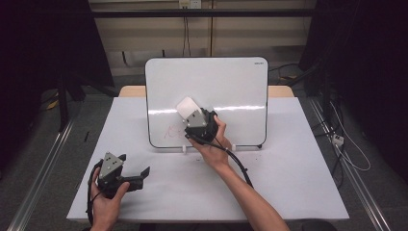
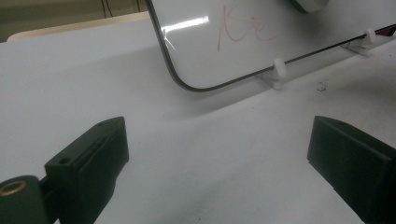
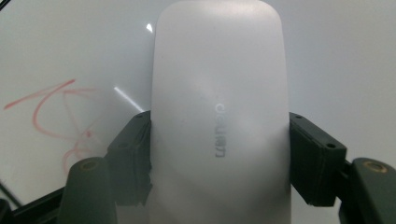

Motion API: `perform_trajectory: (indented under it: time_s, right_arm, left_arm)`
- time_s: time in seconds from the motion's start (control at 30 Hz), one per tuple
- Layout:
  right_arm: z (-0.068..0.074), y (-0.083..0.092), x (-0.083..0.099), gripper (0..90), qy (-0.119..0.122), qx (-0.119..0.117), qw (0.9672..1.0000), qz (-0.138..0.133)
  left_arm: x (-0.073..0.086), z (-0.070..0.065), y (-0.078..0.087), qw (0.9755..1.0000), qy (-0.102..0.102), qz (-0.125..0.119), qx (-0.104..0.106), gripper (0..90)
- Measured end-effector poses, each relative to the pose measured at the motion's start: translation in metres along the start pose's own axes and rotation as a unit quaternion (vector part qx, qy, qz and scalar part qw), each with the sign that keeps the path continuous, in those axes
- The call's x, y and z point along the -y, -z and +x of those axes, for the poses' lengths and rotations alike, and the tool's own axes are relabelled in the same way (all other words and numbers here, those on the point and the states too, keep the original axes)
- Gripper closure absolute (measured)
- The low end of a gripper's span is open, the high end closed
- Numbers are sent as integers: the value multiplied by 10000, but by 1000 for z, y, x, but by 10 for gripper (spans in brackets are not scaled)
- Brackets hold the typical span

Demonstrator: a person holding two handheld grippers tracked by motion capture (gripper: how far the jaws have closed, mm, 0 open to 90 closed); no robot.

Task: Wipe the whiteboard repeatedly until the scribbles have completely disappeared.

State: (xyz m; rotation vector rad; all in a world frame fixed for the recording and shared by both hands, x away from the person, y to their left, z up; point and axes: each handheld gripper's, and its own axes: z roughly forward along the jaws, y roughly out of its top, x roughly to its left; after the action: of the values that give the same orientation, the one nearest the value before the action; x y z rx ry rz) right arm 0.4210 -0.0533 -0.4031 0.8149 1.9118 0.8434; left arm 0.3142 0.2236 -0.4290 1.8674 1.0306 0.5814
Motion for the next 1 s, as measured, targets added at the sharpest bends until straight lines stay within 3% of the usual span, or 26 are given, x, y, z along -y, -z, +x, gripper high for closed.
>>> perform_trajectory:
  time_s: [0.17,0.33,0.53,0.67,0.9,1.0]
  right_arm:
    - [-6,-2,-5,316,-140,-11,9999,-40]
    - [-2,-2,-5,316,-74,120,9999,-48]
    - [1,-1,-4,316,-53,102,9999,-62]
    - [10,-2,-3,316,33,65,9999,-76]
    - [42,-2,0,316,393,-139,9991,-98]
    - [50,-2,1,316,454,-127,9988,-115]
  left_arm:
    - [0,1,0,10000,11,-2,-3,53]
    - [0,1,0,10000,6,-6,7,53]
    - [0,1,0,10000,7,6,-5,53]
    - [0,1,0,10000,15,7,-9,53]
    - [0,0,0,10000,5,-10,10,53]
    - [0,1,0,10000,17,3,-3,53]
